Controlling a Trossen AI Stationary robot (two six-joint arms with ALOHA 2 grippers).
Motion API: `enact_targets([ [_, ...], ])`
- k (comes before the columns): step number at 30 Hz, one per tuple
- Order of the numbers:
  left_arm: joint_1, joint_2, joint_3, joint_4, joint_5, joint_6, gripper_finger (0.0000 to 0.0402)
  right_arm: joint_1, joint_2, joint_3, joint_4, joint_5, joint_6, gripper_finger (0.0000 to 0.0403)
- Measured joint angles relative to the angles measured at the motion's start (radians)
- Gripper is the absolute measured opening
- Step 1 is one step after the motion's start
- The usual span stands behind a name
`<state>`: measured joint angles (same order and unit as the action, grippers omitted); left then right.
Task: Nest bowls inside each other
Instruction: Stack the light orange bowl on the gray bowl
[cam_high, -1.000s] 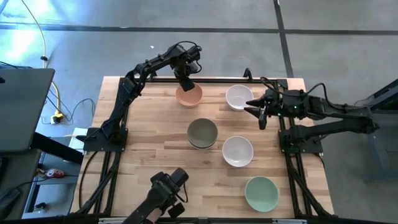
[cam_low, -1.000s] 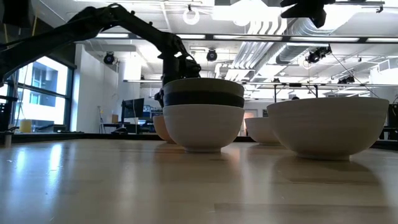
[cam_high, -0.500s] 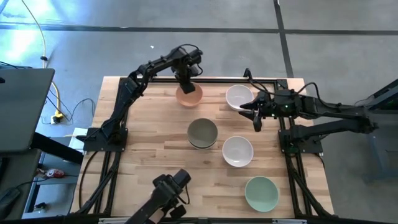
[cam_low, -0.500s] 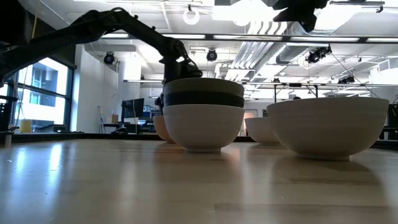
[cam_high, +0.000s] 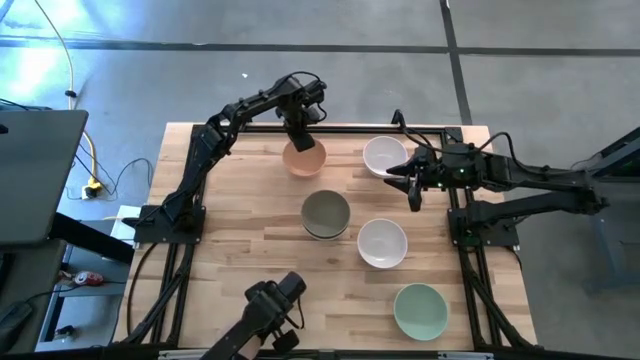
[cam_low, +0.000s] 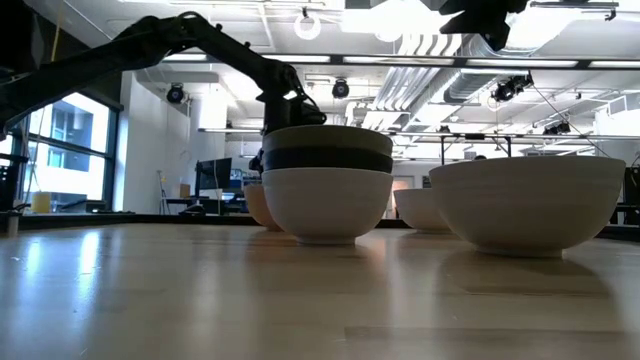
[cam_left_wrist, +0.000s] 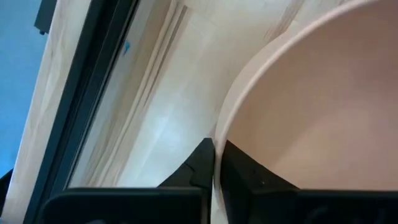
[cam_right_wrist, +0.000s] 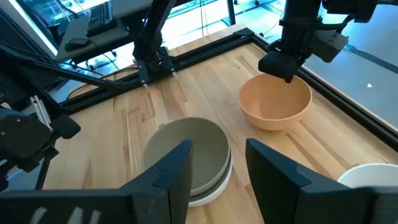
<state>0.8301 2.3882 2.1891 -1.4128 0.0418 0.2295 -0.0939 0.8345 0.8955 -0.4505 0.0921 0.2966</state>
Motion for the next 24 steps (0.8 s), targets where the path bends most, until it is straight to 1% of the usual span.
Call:
enact_targets([
  [7,0.0,0.0,0.026,-0.043,-0.012,0.019,0.0003,0.0,0.0,0.0,0.0,-0.001,-0.001,0.0142],
  [15,-0.018,-0.001,0.168,-0.151,-0.014,0.044,0.0001,0.0,0.0,0.0,0.0,-0.004,-0.015,0.0142],
  [18,-0.037,-0.035,0.151,-0.158,-0.001,0.053,0.0001,0.0,0.0,0.0,0.0,-0.004,-0.02,0.0142],
  [24,-0.087,-0.074,0.158,-0.16,0.002,0.046,0.0,0.0,0.0,0.0,0.0,-0.003,-0.038,0.0142],
])
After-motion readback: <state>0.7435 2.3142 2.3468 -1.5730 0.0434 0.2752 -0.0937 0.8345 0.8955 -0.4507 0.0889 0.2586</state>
